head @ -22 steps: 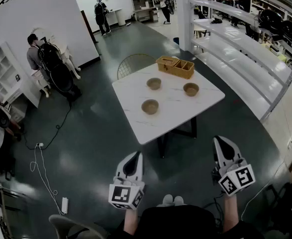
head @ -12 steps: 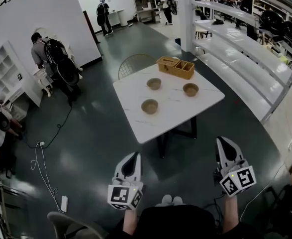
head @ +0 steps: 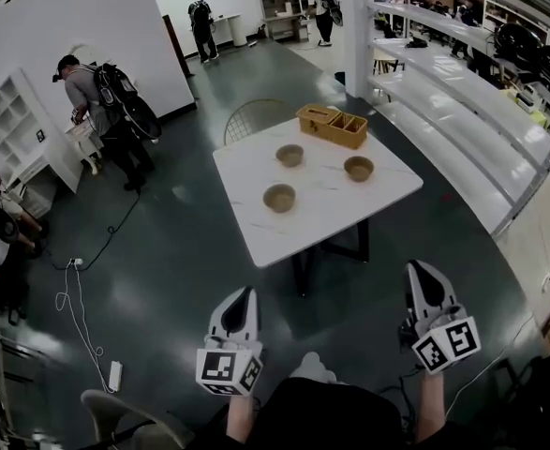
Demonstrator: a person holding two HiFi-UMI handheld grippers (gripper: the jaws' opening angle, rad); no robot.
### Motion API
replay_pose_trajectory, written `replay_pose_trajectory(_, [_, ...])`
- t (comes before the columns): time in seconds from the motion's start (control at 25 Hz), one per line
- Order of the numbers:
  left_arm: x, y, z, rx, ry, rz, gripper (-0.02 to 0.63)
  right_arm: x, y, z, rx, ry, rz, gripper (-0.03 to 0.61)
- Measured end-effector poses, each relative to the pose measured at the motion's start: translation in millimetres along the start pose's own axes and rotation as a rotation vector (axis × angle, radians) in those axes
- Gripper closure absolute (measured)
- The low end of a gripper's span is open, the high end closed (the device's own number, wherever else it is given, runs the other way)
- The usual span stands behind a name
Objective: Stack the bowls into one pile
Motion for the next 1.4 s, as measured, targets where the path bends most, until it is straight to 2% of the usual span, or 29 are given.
replay_pose_trajectory(0.12, [0.9,-10.5,-0.6,-0.003,0.001,0.004,0.6,4.8,-9.8,-0.5,-0.002,0.023,0.003,0.565])
replay_pose_trajectory(0.36, [-5.3,-36.4,-6.4,-0.02,-0.001,0.004,0.6,22.7,-37.7,-0.5,-0.002,-0.027,-0.015,0.565])
replay_pose_trajectory(0.6, [-13.4,-87.0,-11.9,-0.023,0.016,0.028,0.6,45.3,-82.9,2.4,-0.032,-0.035,-0.037,0.565])
replay_pose_trajectory(1.0, [-50.6,-170.0,-45.4,0.013,0.013,0.05,0.6,78.7,-162.9,-17.3,-0.02,-0.04,-0.014,0.565])
replay_pose_trajectory(1.4, [-95.3,-228.9,-55.2,0.01,0.034,0.062,0.6,90.9,-233.3,-17.2,-0.058,-0.032,-0.023,0.565])
Point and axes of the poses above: the fingertips, and each gripper's own axes: y backward along the fingers, x to its right, z out of its underside, the point moved 10 cm from there along y, backward along the fingers, and after that the axes turned 14 degrees about -x, right-handed, at the moved point
